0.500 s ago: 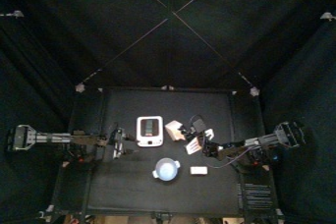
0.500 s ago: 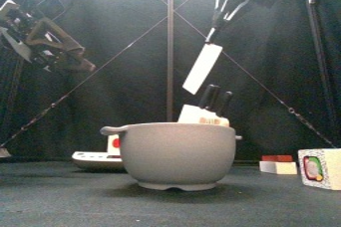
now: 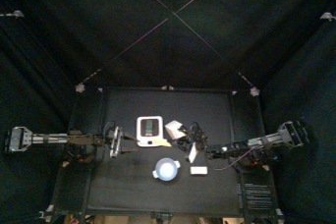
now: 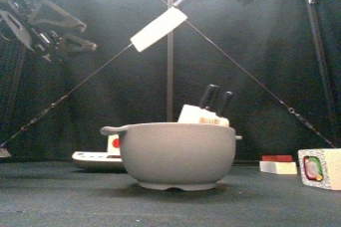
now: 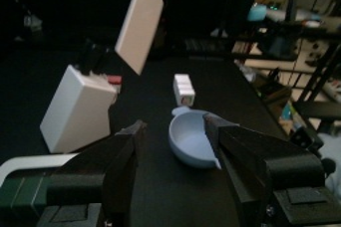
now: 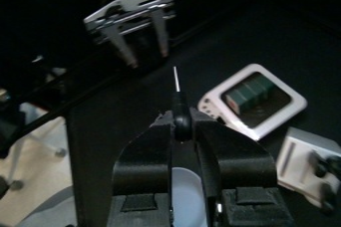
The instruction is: Grab cleaver with other hand
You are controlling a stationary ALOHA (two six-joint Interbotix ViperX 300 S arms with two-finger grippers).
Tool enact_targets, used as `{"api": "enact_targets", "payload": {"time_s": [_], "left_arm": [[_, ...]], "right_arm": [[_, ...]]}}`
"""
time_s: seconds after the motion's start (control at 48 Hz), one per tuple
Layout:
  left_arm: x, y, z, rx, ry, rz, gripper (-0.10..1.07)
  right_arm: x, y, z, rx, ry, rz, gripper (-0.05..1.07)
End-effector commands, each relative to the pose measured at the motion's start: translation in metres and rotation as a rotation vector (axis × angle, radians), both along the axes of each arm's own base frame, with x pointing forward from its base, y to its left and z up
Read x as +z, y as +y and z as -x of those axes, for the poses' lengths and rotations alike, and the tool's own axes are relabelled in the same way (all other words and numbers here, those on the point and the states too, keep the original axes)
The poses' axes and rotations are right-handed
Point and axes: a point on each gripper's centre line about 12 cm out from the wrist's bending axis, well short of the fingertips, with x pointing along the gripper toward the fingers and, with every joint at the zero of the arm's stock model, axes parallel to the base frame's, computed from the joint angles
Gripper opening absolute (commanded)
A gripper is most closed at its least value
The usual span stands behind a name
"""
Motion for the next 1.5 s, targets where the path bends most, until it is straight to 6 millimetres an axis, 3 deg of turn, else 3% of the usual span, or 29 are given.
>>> {"api": "enact_targets", "payload": {"time_s": [0.0,0.25,0.688,1.083,1.479], "left_arm": [[0.019,0.000,-0.002,-0.018,-0.111,0.031,0.87],[0.023,-0.002,0.002,-0.040,-0.179,0.055,0.87],[0.026,0.013,0.008,0.081,-0.297,0.059,0.87],[0.022,0.016,-0.012,0.073,-0.268,0.053,0.87],[0.024,0.010,-0.017,0.010,-0.313,0.020,0.87]], "right_arm": [[0.013,-0.008,0.002,0.052,-0.087,0.011,0.45],[0.009,-0.018,0.000,0.074,-0.118,0.060,0.45],[0.021,-0.017,-0.007,0.084,-0.159,0.101,0.45],[0.028,-0.015,-0.020,0.092,-0.170,0.148,0.45],[0.028,-0.015,-0.023,0.094,-0.167,0.149,0.45]]}}
